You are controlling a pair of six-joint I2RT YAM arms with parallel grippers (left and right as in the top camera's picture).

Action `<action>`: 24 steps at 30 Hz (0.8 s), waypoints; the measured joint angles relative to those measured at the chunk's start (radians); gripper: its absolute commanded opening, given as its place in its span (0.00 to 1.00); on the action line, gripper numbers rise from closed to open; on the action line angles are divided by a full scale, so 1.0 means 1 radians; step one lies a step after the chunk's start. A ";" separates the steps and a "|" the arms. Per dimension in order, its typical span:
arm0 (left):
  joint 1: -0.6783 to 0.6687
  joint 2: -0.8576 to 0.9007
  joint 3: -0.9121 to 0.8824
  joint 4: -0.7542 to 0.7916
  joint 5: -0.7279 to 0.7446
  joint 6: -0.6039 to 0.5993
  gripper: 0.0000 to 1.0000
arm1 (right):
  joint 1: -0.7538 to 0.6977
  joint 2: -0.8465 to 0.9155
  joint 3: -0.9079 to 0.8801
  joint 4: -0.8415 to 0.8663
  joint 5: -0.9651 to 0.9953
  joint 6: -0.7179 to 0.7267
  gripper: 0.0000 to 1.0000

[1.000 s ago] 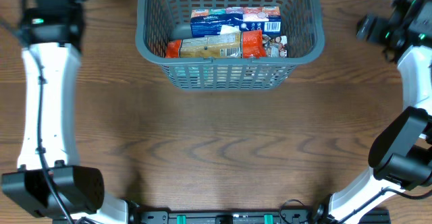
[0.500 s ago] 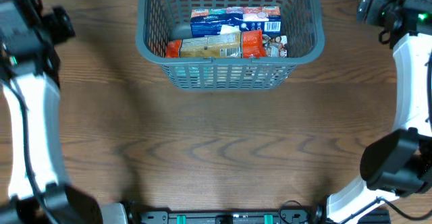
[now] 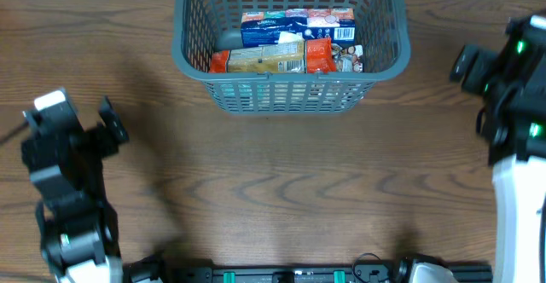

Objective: Pack container

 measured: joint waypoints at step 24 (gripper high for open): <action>0.000 -0.426 -0.035 -0.333 0.156 -0.010 1.00 | 0.038 -0.763 -0.607 -0.064 -0.094 0.060 0.99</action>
